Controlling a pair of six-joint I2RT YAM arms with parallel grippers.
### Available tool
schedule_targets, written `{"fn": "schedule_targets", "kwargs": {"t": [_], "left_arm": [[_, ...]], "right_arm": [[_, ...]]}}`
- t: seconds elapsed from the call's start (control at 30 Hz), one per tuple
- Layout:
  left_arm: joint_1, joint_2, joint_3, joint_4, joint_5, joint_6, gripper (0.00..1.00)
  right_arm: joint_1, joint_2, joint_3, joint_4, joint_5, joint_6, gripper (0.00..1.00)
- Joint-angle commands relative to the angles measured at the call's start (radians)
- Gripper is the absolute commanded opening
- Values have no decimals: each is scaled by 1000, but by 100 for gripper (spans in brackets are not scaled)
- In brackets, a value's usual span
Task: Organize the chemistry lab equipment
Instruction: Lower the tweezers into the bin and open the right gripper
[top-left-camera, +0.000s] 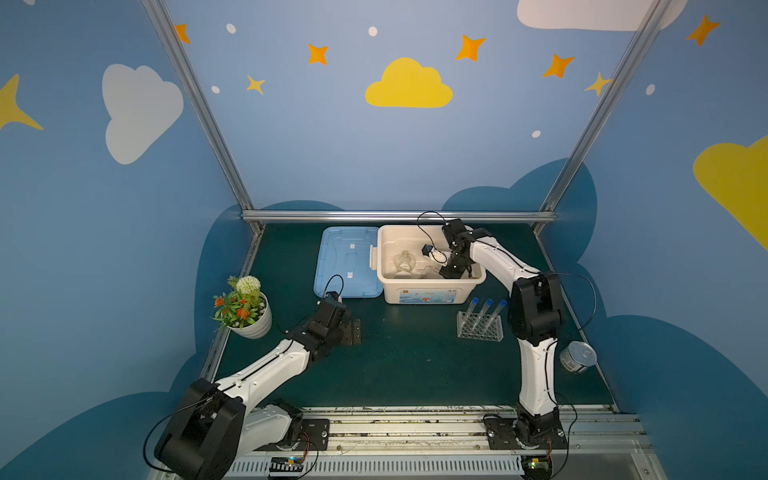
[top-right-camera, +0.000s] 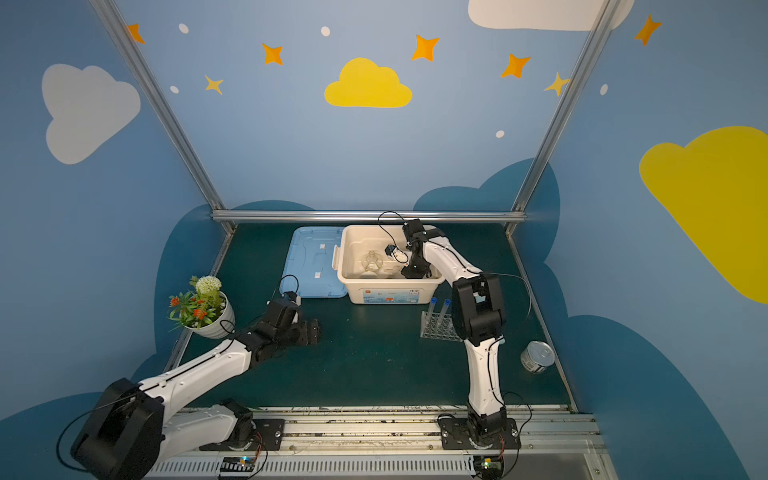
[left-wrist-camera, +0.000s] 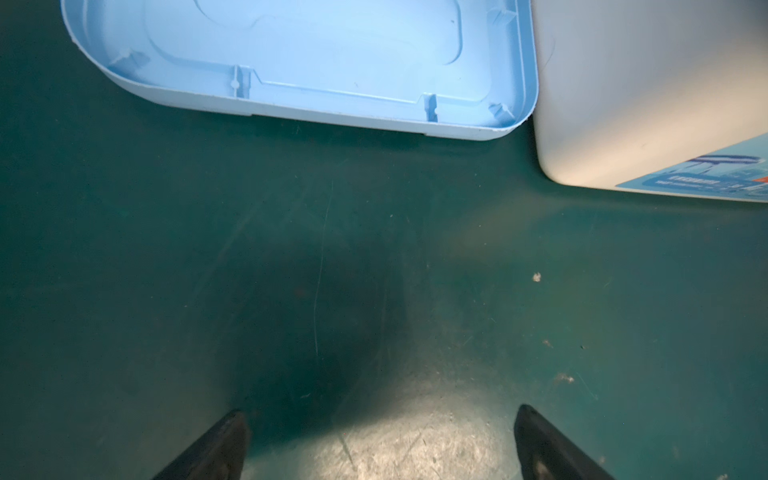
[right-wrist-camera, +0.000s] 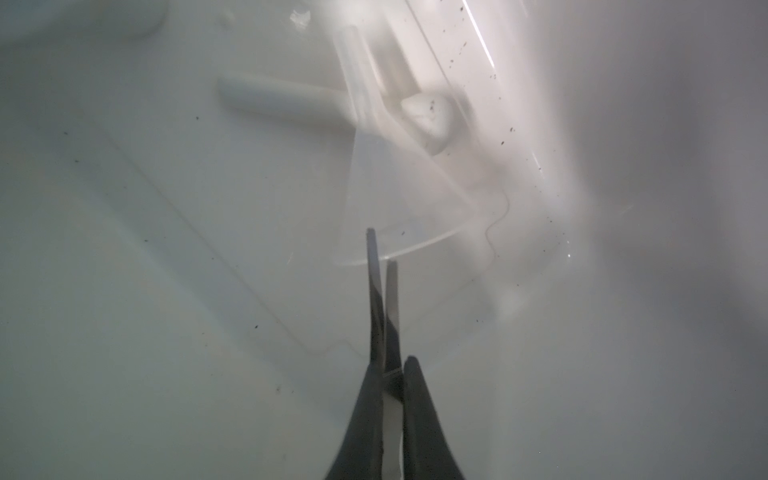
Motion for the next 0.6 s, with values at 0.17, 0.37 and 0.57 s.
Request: {"fn": "schedule_targets", "kwargs": {"t": [0.17, 0.37, 0.57], "left_arm": [[8, 29, 47, 0, 9, 4, 100], [13, 46, 72, -6, -16, 2, 100], [41, 44, 95, -20, -41, -25, 100]], "right_arm": [[-3, 60, 32, -30, 11, 12, 1], [-4, 77, 37, -28, 8, 25, 14], [-3, 80, 35, -24, 0, 45, 28]]}}
